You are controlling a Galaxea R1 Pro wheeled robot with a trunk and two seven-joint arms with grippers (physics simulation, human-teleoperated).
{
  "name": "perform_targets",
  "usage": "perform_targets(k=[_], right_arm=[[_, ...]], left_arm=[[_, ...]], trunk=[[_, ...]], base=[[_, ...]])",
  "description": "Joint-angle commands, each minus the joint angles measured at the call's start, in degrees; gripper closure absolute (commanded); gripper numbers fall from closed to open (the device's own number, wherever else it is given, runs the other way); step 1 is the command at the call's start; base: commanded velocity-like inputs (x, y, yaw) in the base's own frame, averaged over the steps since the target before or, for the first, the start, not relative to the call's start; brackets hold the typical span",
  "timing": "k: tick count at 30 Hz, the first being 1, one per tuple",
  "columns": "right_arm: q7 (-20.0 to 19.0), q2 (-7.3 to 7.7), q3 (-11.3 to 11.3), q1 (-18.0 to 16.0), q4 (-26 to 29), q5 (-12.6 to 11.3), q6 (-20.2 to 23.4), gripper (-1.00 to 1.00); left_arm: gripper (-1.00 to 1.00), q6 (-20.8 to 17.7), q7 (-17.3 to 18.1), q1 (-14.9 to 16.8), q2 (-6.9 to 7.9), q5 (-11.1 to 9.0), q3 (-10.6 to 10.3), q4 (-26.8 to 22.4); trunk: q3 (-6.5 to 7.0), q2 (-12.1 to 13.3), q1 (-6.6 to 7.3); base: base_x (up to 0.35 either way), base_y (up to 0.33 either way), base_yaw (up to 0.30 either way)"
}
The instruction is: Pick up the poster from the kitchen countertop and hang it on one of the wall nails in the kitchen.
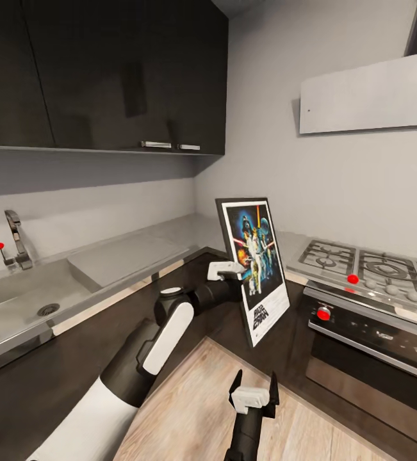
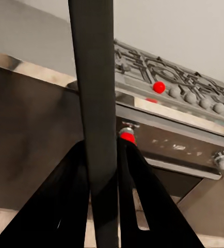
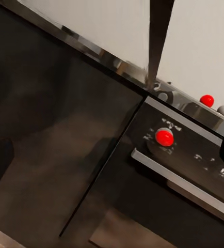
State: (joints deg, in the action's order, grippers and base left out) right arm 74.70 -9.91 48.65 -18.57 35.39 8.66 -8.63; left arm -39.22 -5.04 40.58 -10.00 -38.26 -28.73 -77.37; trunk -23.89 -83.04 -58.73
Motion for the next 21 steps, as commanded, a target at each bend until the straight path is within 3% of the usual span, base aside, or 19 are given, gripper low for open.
perform_targets(k=[1,9,21], right_arm=[[0.17,0.01,0.13,-0.06,-0.06,-0.05,-0.51,-1.00],[0.04,0.06,0.13,-0.06,-0.06,-0.05,-0.44,-1.00],[0.00,0.07,0.13,-0.06,-0.06,-0.05,-0.44,-1.00]], left_arm=[[1.00,0.06,-0.73,-0.06,0.00,-0.85,-0.21,-0.08],[1.00,2.76,-1.32,-2.10,0.00,-2.15,-2.78,-0.20],[1.00,3.16,-1.37,-3.30,0.00,-2.26,-3.20,-0.31]], trunk=[[-0.07,-0.04,0.00],[-0.07,-0.04,0.00],[-0.07,-0.04,0.00]], base=[[0.000,0.000,0.000],[0.000,0.000,0.000],[0.000,0.000,0.000]])
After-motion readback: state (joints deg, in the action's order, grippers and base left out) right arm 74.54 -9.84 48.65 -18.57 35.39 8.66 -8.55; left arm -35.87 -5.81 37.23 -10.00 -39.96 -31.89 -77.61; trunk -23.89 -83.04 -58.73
